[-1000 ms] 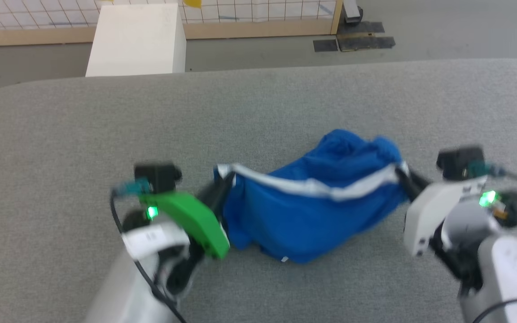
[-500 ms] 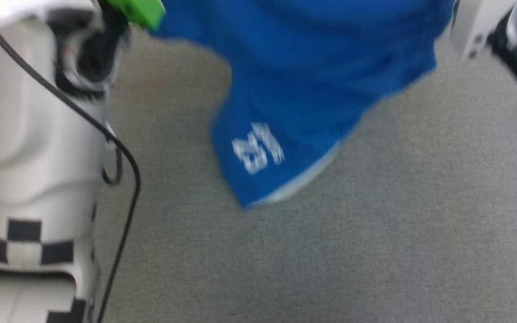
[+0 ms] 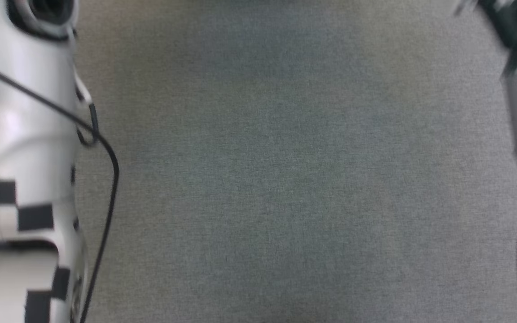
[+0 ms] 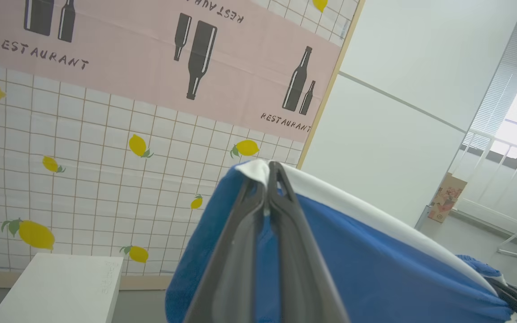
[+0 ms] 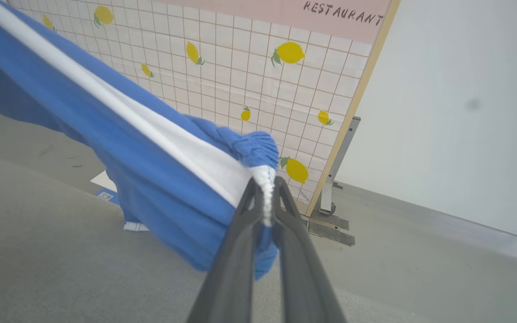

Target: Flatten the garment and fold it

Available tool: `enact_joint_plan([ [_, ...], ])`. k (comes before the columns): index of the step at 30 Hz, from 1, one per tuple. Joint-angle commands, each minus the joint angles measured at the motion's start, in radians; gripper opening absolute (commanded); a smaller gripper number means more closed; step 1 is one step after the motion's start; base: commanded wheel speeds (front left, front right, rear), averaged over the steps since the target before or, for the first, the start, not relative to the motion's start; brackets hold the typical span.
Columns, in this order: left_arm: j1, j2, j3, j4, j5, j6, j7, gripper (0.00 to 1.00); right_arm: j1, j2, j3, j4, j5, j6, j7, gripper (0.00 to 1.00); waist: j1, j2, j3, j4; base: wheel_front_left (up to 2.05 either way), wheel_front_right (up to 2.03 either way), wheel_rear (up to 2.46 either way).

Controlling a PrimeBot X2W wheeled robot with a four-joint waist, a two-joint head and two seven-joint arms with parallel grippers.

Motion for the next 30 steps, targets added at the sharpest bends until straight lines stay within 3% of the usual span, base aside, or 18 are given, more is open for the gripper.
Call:
enact_joint_plan([
  [1,0.069,0.020,-0.005,-0.004,-0.007,-0.007,0.003,0.00,0.072,-0.015,0.014,0.002,0.024,-0.002,-0.005,0.00,-0.0002,0.0000,-0.033,0.017,0.00,0.00,0.00],
  [8,0.491,0.066,-0.062,-0.126,-0.078,-0.026,0.126,0.00,0.426,-0.048,0.090,-0.104,0.175,-0.002,0.045,0.00,-0.0002,0.0000,-0.140,0.048,0.00,0.00,0.00],
  [15,0.931,0.126,-0.083,-0.325,-0.195,0.011,0.355,0.00,0.746,-0.040,0.025,-0.233,0.192,-0.002,0.142,0.00,-0.0002,0.0000,-0.244,0.074,0.00,0.00,0.00],
  [20,1.194,0.173,-0.081,-0.471,-0.267,0.073,0.492,0.00,0.958,-0.001,-0.051,-0.335,0.151,-0.002,0.243,0.00,-0.0002,0.0000,-0.287,0.087,0.00,0.00,0.00],
  [30,1.514,0.177,-0.075,-0.689,-0.357,0.209,0.615,0.00,1.281,0.080,-0.180,-0.551,0.066,-0.002,0.468,0.00,-0.0002,0.0000,-0.318,0.113,0.00,0.00,0.00],
])
